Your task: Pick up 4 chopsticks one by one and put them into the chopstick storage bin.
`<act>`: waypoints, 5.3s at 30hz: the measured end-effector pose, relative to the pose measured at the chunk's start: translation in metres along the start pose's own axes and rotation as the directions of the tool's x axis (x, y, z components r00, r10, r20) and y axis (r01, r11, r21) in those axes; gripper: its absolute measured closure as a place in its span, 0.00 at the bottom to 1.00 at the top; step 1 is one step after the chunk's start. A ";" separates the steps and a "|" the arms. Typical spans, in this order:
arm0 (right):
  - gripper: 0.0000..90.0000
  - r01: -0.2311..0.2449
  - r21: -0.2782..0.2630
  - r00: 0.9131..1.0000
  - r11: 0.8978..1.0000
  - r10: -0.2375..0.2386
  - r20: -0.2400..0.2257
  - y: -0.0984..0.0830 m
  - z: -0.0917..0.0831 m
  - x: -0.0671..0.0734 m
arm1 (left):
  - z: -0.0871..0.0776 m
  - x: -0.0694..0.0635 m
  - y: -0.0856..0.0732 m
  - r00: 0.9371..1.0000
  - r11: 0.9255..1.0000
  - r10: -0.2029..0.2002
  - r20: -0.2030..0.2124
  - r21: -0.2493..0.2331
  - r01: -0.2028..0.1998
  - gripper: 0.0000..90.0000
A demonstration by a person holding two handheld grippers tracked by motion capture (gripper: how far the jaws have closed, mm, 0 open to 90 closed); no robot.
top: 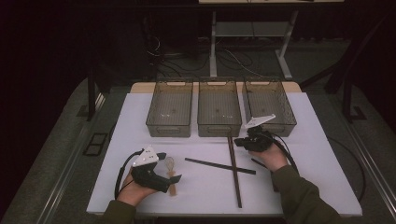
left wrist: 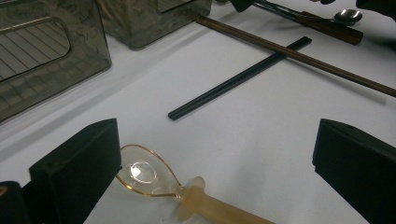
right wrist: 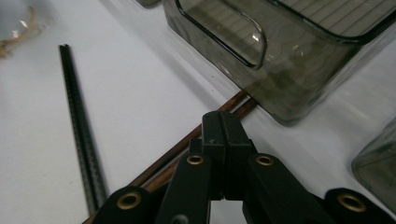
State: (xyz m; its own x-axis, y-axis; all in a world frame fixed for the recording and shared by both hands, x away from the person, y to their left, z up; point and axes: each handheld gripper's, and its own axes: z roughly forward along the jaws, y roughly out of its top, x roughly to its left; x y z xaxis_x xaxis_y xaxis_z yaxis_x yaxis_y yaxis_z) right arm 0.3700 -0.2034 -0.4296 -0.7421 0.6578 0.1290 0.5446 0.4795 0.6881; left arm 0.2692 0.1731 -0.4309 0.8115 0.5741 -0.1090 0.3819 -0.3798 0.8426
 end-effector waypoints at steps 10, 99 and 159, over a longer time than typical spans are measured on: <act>1.00 -0.010 0.055 1.000 0.998 0.009 0.016 -0.001 0.014 -0.001 | 0.000 -0.001 -0.001 1.000 1.000 0.002 -0.003 0.000 -0.002 0.00; 1.00 0.198 0.126 0.975 0.972 -0.182 -0.123 0.020 0.039 0.043 | -0.001 -0.002 -0.001 1.000 1.000 0.001 0.003 0.000 -0.001 0.00; 0.89 0.030 0.045 0.992 0.999 -0.024 -0.121 -0.079 -0.075 0.045 | 0.001 -0.004 -0.002 1.000 1.000 0.022 0.009 0.020 -0.022 0.00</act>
State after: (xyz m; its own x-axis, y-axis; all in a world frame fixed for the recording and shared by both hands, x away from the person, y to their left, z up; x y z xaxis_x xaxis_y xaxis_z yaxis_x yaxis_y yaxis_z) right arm 0.2643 -0.2554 -0.4252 -0.7968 0.5711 0.1975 0.5394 0.5249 0.6584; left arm 0.2655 0.1709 -0.4320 0.8236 0.5591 -0.0954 0.3729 -0.4069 0.8339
